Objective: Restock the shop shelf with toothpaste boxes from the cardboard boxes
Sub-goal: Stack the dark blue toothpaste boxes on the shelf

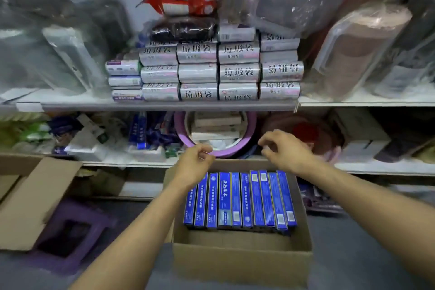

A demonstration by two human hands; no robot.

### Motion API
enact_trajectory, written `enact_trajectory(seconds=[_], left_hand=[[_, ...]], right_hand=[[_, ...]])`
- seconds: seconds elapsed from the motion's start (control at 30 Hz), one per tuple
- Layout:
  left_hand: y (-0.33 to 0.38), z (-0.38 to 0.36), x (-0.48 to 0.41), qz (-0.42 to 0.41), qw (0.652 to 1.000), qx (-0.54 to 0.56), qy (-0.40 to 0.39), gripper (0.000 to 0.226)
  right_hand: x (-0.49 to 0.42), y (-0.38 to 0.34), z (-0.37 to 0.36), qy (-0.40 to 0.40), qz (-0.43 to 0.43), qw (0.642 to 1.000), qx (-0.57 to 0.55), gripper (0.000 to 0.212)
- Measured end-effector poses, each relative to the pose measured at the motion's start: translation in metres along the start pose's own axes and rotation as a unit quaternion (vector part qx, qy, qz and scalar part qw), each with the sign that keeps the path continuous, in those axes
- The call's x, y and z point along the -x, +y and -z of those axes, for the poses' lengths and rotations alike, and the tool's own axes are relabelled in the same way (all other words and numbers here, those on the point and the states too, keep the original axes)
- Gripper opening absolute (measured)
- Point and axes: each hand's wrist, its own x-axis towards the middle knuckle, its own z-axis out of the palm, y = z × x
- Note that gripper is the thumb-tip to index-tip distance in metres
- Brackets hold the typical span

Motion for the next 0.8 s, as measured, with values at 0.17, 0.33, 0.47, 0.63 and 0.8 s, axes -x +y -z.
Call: enact_trajectory(seconds=[0.17,0.33,0.47,0.63,0.8], left_hand=[[-0.060,-0.057,-0.012,0.106,0.994,0.021,-0.029,0.024],[-0.121,-0.102,-0.023,0.222,0.973,0.010,-0.057,0.027],[-0.164,-0.133,-0.032,0.250,0.964,-0.044,-0.077,0.042],[-0.190,-0.160,-0.037,0.214,0.967,-0.112,-0.079,0.047],[-0.190,-0.175,-0.040,0.173,0.965,-0.192,-0.044,0.055]], right_hand=[[-0.010,0.052,-0.079,-0.089,-0.083,0.991,-0.051,0.009],[-0.013,0.096,-0.156,-0.169,-0.195,0.962,-0.093,0.009],[-0.020,0.117,-0.209,-0.213,-0.229,0.946,-0.082,0.013],[-0.029,0.113,-0.248,-0.231,-0.245,0.940,-0.057,0.016],[-0.037,0.099,-0.269,-0.247,-0.298,0.917,-0.091,0.029]])
